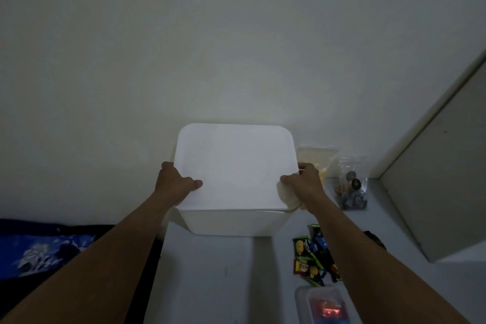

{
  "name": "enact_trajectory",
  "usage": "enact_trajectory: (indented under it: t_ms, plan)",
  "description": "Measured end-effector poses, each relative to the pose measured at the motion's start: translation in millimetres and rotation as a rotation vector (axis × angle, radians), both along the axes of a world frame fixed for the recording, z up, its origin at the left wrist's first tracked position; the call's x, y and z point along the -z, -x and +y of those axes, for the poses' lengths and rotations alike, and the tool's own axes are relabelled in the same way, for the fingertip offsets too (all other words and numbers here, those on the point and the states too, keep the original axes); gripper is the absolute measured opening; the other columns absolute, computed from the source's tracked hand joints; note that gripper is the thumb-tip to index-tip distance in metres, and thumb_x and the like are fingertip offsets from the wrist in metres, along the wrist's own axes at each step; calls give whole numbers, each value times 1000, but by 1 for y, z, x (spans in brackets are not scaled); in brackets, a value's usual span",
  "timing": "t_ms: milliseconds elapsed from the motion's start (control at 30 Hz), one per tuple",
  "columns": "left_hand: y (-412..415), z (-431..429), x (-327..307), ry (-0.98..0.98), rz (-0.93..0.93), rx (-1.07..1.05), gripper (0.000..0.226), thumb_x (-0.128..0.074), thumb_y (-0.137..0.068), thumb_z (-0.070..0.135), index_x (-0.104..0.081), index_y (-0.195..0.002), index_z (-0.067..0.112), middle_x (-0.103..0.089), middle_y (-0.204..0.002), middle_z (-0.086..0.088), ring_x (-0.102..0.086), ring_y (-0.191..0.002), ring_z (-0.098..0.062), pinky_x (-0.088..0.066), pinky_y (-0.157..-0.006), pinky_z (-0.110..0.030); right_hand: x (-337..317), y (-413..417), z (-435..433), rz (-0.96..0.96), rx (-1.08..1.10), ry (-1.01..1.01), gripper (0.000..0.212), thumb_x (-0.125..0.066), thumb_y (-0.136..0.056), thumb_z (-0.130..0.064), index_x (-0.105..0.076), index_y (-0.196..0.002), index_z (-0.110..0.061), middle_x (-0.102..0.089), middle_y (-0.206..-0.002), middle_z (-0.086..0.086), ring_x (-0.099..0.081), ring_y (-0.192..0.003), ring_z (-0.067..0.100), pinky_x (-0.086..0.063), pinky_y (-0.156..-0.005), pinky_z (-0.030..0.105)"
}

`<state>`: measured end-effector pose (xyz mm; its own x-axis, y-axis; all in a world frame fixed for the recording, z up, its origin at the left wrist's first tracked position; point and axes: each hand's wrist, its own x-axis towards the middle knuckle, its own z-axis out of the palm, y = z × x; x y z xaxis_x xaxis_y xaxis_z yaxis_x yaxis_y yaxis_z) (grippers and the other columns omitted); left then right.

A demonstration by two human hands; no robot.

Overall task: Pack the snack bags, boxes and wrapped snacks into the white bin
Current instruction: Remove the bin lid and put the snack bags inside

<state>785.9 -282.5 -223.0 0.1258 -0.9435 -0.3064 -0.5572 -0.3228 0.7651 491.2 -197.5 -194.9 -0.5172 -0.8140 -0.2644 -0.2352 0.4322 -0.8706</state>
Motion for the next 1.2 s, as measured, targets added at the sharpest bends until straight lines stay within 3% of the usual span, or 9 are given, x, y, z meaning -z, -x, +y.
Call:
enact_trajectory:
  t_ms: [133,233,333,500,600,767,933,1033,1200]
  plan:
    - [2,14,-19,76,-130,-14,84,-70,-65,49,-42,-136,13,-58,-127,-13,-55,-115,-37,-46,-98,-49,-17,-3,5,33,-67,55,62,-65,-83,-4,-40,-139,-10,-52,-124,9,-49,-104,22,-46,-87,37]
    - [1,19,-26,99,-58,-13,81,-73,-74,40,-38,-142,15,-58,-129,-13,-57,-113,-36,-48,-97,-48,-33,-6,9,98,-147,81,58,-62,-84,-3,-45,-139,-11,-56,-131,11,-53,-108,26,-48,-91,39]
    - [1,21,-38,155,9,-20,73,-74,-81,28,-38,-144,12,-56,-132,-16,-57,-113,-37,-48,-97,-47,-43,-5,15,108,-176,67,66,-61,-86,-8,-36,-147,-9,-52,-134,7,-54,-113,27,-48,-98,40]
    - [-10,37,-75,140,159,-33,98,-71,-55,33,-38,-146,17,-53,-135,-11,-55,-114,-33,-48,-93,-41,-51,-3,31,7,-171,95,48,-64,-83,-5,-53,-130,-11,-63,-123,14,-62,-103,30,-54,-91,46]
    - [-17,58,-91,133,191,-34,94,-68,-49,30,-48,-140,19,-57,-130,-9,-56,-110,-32,-48,-91,-40,-57,-4,49,-52,-175,61,61,-68,-82,-9,-46,-139,-13,-56,-129,11,-59,-106,29,-54,-86,41]
    - [-25,111,-101,144,241,-77,69,-74,-70,14,-52,-135,16,-56,-129,-12,-57,-102,-30,-47,-80,-37,-67,-8,97,-99,-186,35,68,-71,-83,-13,-33,-140,-13,-52,-123,9,-56,-107,28,-51,-88,41]
    - [-39,177,-91,119,263,-122,72,-79,-72,12,-48,-137,12,-55,-128,-12,-56,-102,-29,-46,-80,-36,-69,-20,152,4,-285,57,44,-70,-85,-13,-49,-124,-9,-52,-100,-2,-52,-97,23,-49,-87,37]
    - [-52,215,-80,66,333,-101,74,-81,-65,8,-55,-134,11,-61,-127,-12,-60,-103,-29,-47,-85,-36,-58,-29,183,-7,-316,33,44,-72,-83,-12,-53,-122,-8,-58,-114,7,-56,-101,24,-50,-93,40]
    - [-70,254,-58,5,346,-87,69,-77,-73,-2,-53,-136,10,-62,-124,-12,-59,-97,-27,-48,-80,-33,-25,-48,223,-39,-289,-1,56,-75,-80,-11,-50,-130,-13,-56,-114,3,-56,-108,26,-50,-96,44]
